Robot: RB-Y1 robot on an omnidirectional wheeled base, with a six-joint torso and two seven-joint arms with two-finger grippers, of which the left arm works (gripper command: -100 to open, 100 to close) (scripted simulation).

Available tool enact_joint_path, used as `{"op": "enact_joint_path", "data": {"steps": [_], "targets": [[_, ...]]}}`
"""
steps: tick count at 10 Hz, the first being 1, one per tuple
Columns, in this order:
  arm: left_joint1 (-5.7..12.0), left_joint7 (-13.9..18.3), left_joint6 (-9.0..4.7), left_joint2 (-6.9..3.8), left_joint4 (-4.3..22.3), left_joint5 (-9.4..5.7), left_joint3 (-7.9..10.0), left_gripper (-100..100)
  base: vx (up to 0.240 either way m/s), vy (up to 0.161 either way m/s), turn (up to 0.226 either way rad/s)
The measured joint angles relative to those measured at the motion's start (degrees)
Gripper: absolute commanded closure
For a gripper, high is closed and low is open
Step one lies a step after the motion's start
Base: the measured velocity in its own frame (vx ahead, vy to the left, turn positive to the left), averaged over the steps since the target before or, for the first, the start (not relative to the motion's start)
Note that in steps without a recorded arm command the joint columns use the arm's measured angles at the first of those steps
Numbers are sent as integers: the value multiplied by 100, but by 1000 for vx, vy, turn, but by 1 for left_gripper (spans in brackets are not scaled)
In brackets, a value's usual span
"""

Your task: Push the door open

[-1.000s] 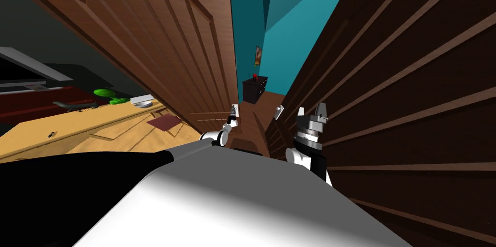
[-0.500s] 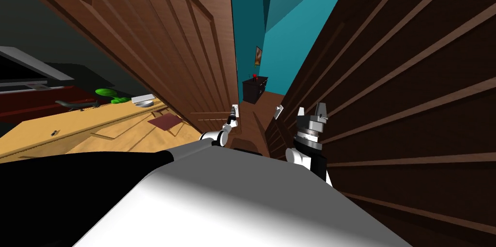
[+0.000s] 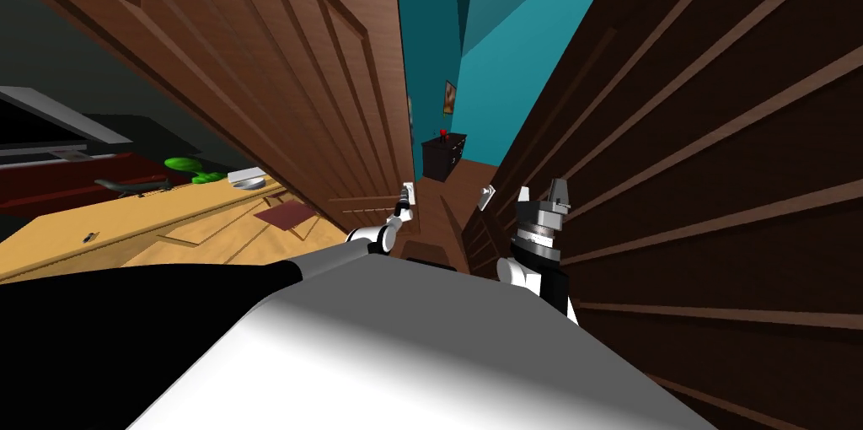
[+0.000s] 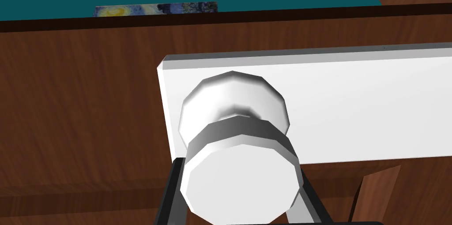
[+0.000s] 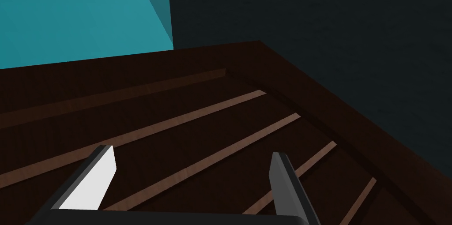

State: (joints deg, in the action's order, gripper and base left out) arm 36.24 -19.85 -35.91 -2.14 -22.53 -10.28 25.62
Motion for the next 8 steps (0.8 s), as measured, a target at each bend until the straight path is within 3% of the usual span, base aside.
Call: {"op": "enact_joint_path", "data": {"steps": [2, 3, 4, 6, 8], "targets": [[-106, -90, 131, 43, -281, -30, 69, 100, 157, -2, 122], [-64, -162, 71, -2, -191, -66, 143, 100, 204, 32, 39], [-128, -230, 78, 49, -306, -85, 190, -100, -35, -5, 11], [-148, -235, 108, -8, -382, -76, 161, -100, -180, -17, 11], [-90, -214, 74, -50, -290, -72, 133, -100, -203, -29, 8]]}}
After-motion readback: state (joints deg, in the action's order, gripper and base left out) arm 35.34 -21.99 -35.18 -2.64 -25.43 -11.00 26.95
